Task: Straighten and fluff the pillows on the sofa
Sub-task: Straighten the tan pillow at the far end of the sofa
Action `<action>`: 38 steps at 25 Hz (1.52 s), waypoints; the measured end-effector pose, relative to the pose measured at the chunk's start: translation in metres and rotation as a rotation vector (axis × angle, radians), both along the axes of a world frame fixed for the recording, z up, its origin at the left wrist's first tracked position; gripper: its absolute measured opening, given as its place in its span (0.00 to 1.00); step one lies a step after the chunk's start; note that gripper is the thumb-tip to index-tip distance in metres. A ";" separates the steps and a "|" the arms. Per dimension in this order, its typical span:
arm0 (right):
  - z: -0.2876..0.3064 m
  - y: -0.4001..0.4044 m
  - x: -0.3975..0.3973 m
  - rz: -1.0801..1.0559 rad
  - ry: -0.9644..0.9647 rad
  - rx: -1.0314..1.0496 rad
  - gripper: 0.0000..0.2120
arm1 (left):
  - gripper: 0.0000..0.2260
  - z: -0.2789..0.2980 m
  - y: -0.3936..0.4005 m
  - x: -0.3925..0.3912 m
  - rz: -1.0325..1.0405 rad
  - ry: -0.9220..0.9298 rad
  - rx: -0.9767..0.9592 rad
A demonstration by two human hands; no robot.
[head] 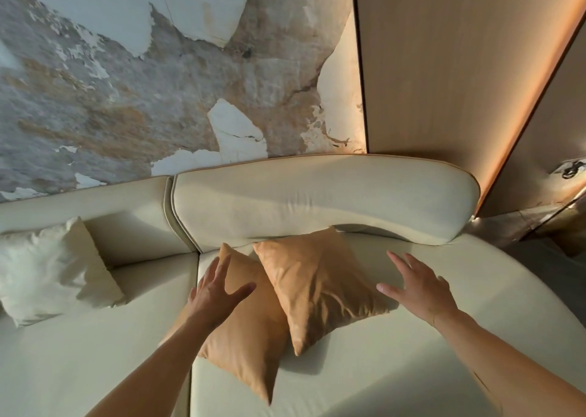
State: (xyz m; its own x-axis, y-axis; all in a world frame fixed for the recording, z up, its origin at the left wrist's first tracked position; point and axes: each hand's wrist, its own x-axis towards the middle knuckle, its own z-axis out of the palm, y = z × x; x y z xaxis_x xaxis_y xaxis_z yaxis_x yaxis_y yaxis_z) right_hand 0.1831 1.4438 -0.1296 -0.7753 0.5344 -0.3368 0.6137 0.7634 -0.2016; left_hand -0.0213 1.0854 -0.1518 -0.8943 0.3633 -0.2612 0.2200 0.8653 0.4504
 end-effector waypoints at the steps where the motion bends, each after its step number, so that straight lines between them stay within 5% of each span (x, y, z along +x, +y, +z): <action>1: -0.005 0.008 0.000 -0.004 -0.001 -0.021 0.40 | 0.43 -0.004 0.006 0.002 0.013 -0.001 -0.017; 11: -0.072 0.065 -0.049 0.030 -0.036 -0.119 0.39 | 0.42 -0.084 0.083 -0.011 0.088 -0.091 -0.017; 20: -0.201 0.080 -0.138 -0.008 -0.058 -0.218 0.39 | 0.43 -0.181 0.111 -0.062 0.203 -0.177 -0.087; 32: -0.340 0.111 -0.213 -0.340 -0.090 -0.753 0.44 | 0.52 -0.271 0.163 -0.104 0.266 -0.327 -0.003; 38: -0.370 0.123 -0.217 -0.495 0.032 -0.933 0.59 | 0.58 -0.287 0.166 -0.111 0.332 -0.365 0.072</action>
